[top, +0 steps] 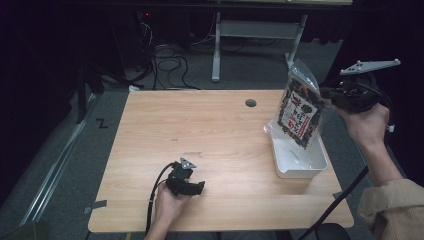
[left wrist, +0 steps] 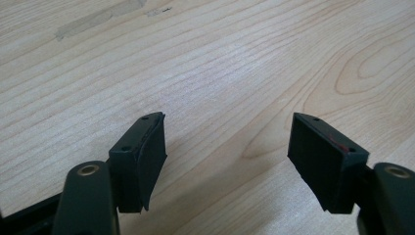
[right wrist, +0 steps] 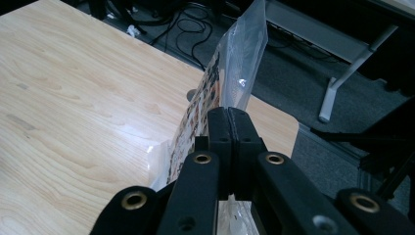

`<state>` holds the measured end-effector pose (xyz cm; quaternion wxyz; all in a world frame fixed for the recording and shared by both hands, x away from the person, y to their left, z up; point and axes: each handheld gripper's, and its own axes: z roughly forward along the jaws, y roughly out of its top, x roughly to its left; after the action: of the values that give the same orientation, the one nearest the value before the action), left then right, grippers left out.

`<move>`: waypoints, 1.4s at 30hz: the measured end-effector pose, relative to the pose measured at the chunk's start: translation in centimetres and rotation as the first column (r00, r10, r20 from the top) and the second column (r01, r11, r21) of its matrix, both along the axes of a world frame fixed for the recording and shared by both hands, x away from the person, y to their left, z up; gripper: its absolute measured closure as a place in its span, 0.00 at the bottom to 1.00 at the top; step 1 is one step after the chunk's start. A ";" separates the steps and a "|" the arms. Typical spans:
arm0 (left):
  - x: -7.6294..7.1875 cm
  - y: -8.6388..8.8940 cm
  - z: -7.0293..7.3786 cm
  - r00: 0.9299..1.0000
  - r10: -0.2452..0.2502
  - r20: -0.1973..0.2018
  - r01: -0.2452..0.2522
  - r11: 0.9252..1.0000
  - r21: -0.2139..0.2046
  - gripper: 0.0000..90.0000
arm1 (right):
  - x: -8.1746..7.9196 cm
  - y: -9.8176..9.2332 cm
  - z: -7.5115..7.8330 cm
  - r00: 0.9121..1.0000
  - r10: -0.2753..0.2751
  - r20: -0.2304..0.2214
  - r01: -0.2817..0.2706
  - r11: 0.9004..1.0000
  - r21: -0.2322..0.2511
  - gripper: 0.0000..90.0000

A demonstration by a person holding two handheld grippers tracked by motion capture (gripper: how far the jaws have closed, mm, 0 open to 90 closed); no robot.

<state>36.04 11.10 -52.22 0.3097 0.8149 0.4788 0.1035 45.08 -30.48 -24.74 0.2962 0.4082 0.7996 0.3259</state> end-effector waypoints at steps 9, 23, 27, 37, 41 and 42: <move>0.0 -0.1 -0.1 1.000 -0.001 -0.003 0.001 1.000 0.002 0.34 | -0.3 -1.1 -0.2 0.999 -0.032 0.011 0.033 0.999 -0.021 1.00; 0.0 -0.1 -0.1 1.000 -0.004 -0.008 0.004 1.000 0.003 0.35 | -0.1 -1.1 -2.6 0.999 -0.035 0.012 0.035 0.999 -0.041 1.00; 0.0 -0.1 0.0 1.000 -0.007 -0.005 0.007 1.000 0.007 0.35 | 0.0 -1.0 -3.6 1.000 -0.025 0.004 0.025 0.999 -0.043 1.00; 0.0 -0.3 -0.2 1.000 -0.008 -0.006 0.008 1.000 0.012 0.35 | -0.3 -1.5 -5.9 1.000 -0.001 -0.026 0.000 0.999 -0.036 1.00; -0.1 -0.3 -0.2 1.000 -0.007 -0.006 0.008 1.000 0.011 0.35 | -0.6 -2.0 -6.5 0.999 0.003 -0.041 -0.004 1.000 -0.015 0.98; -0.1 -0.3 -0.2 1.000 -0.008 -0.007 0.008 1.000 0.010 0.35 | -0.7 -2.1 -6.6 0.999 0.009 -0.045 -0.010 1.000 -0.023 0.97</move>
<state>35.98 10.78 -52.44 0.3042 0.8188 0.4761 0.1019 44.41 -32.61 -31.34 0.2814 0.4080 0.8117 0.3090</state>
